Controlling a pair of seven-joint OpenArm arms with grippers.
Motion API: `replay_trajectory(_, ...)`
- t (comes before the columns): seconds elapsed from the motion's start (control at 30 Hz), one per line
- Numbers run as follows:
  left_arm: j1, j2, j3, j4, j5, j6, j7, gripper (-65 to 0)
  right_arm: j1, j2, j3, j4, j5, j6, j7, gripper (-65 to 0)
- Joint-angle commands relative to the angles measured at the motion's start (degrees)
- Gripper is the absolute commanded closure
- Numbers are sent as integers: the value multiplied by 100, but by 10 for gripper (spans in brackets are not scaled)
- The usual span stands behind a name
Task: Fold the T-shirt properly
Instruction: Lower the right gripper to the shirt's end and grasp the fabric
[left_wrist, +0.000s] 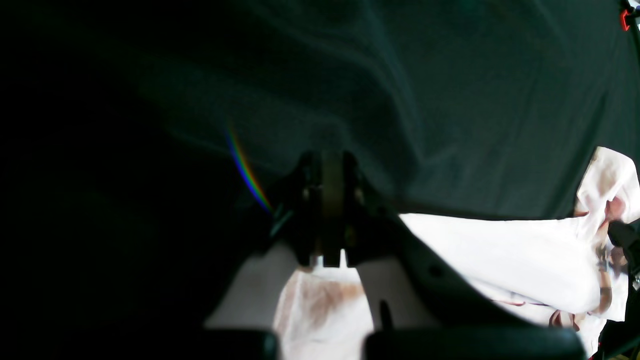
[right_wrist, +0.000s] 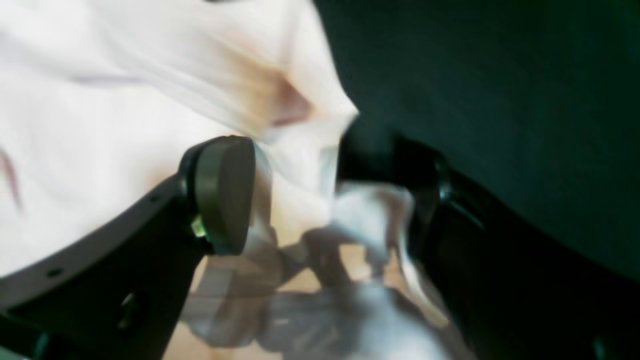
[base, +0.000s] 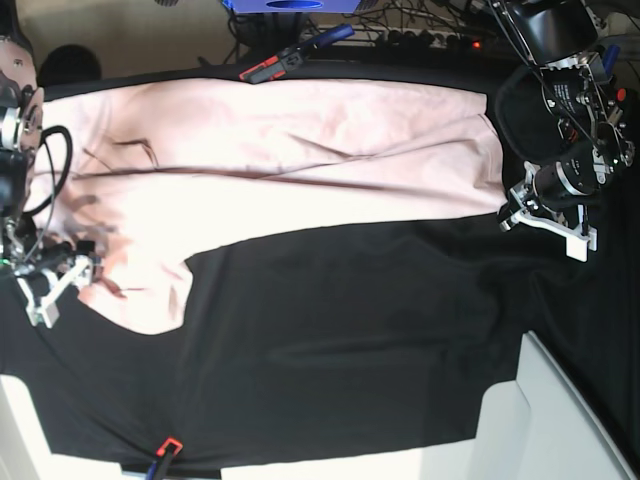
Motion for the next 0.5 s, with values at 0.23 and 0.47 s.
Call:
replay_trajectory(0.23,-85,-92,-30,91,-73,-10,-68,0,115,-29,-9,47,20,63,-57,0)
replay_trajectory(0.47,-103,-92,14,91,-73,-10,-68,0,106,103,-9,100,20,63,-57,0)
